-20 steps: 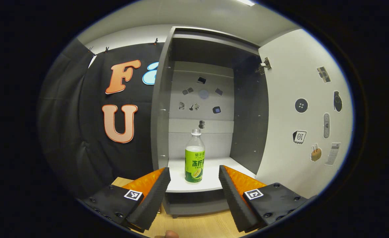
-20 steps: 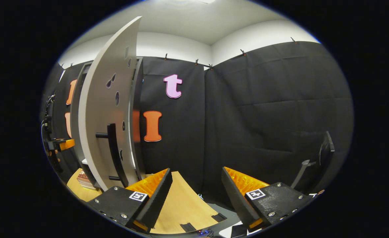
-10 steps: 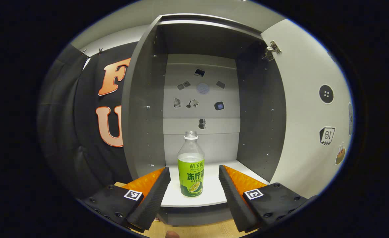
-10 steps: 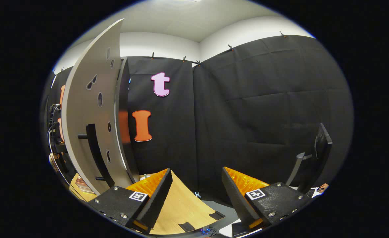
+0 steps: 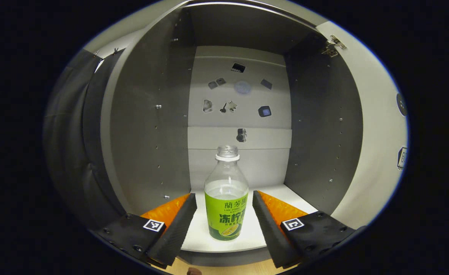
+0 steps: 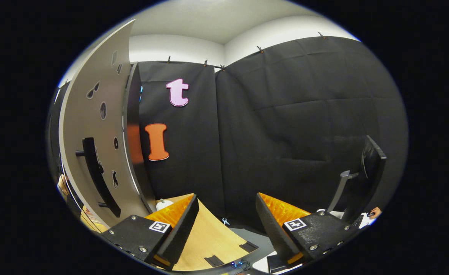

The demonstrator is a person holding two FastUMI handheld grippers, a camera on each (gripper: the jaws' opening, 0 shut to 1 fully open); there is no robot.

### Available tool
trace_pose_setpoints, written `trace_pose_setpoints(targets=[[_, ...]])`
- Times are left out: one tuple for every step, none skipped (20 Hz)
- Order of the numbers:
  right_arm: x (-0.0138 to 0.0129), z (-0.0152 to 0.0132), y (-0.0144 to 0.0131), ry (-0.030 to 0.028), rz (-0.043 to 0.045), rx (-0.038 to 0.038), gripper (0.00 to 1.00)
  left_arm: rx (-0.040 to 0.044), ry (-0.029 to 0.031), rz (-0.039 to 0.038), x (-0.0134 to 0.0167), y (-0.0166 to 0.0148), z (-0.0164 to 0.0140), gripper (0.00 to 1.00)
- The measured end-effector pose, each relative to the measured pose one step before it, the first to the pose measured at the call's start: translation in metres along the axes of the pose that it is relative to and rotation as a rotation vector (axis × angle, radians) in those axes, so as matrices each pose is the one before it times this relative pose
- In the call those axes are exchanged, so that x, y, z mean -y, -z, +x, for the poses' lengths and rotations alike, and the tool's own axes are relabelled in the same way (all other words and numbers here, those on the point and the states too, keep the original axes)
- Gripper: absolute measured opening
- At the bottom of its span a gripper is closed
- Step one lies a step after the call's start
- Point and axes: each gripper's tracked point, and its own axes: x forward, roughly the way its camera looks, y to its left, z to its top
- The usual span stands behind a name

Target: Open the cabinet door with the right hand, grasp the bottle in the cabinet with the left hand and place it on the coaster, then close the cabinet door with the right hand.

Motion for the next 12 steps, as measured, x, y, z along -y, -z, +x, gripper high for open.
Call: trace_pose_setpoints(targets=[[0.00055, 0.00321, 0.00102, 0.00169, 0.00094, -0.00598, 0.93, 0.00216, 0.00034, 0.00266, -0.00145, -0.00106, 0.00407, 0.96], [-0.00009, 0.00125, 0.00288, 0.00188, 0.00334, -0.00640, 0.93, 0.00089, -0.00262, 0.00866, -0.00081, -0.00118, 0.00441, 0.99], [-0.00058, 0.00138, 0.00139, 0.00091, 0.00534, -0.00750, 0.93, -0.00163, -0.00097, 0.00431, 0.00154, 0.00083, 0.00358, 0.94], [0.00059, 0.00251, 0.00247, -0.00070, 0.00702, -0.00827, 0.93, -0.01029, 0.00358, -0.00209, 0.00160, 0.00237, 0.00343, 0.99], [0.00028, 0.00235, 0.00255, -0.00121, 0.00761, -0.00623, 0.93, -0.01335, 0.00377, -0.00562, 0.00011, 0.00344, 0.00311, 0.96], [-0.00026, 0.00130, 0.00157, -0.00026, 0.00644, -0.00512, 0.93, -0.00743, 0.00129, -0.00340, -0.00016, 0.00222, 0.00274, 0.96], [0.00142, 0.00121, 0.00178, 0.00075, 0.00358, -0.00361, 0.93, -0.00430, -0.00495, -0.00027, -0.00223, 0.00265, 0.00350, 0.96], [0.00125, -0.00098, 0.00089, 0.00326, 0.00151, -0.00219, 0.93, -0.00224, -0.00279, -0.00043, -0.00095, 0.00077, 0.00147, 0.96], [0.00125, 0.00055, 0.00001, 0.00237, 0.00009, -0.00159, 0.93, -0.00317, 0.00585, -0.00008, 0.00021, 0.00035, -0.00008, 0.96], [0.00012, -0.00116, 0.00178, 0.00247, 0.00064, -0.00316, 0.93, 0.00045, 0.00666, 0.00123, 0.00046, -0.00044, -0.00205, 0.96], [0.00129, 0.00123, 0.00160, 0.00122, 0.00071, -0.00479, 0.93, 0.00494, 0.00550, 0.00208, 0.00014, -0.00385, -0.00347, 0.96], [-0.00021, 0.00078, 0.00198, 0.00055, 0.00169, -0.00451, 0.98, 0.00397, 0.00214, 0.00318, -0.00051, -0.00242, -0.00253, 0.88]])
